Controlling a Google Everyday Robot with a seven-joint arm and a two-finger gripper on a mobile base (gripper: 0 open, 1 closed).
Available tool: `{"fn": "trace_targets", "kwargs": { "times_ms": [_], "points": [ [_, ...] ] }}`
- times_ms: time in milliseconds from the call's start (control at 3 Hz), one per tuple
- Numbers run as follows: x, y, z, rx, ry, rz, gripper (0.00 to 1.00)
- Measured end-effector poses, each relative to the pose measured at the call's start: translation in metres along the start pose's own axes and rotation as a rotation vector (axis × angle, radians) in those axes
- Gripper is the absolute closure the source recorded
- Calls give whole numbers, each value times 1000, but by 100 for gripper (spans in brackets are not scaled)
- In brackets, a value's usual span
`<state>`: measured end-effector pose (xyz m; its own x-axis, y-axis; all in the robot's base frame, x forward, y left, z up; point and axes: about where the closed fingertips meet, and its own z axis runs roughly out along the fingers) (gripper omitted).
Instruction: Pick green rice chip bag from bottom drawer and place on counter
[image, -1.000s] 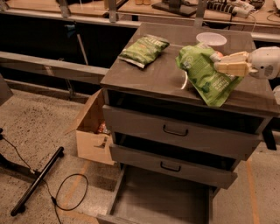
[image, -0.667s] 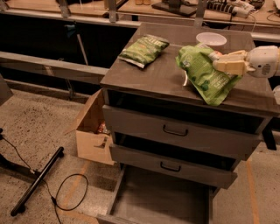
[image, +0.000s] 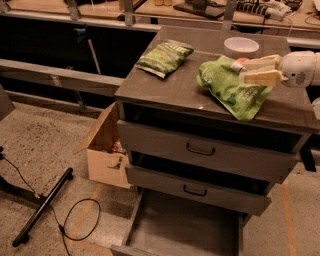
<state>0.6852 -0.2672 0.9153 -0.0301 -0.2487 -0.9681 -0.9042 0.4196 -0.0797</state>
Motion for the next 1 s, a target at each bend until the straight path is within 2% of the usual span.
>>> {"fn": "trace_targets", "kwargs": {
  "times_ms": [333, 1000],
  "points": [
    [-1, -2, -15, 36, 18, -21, 0],
    [-1, -16, -94, 224, 94, -91, 0]
  ]
}}
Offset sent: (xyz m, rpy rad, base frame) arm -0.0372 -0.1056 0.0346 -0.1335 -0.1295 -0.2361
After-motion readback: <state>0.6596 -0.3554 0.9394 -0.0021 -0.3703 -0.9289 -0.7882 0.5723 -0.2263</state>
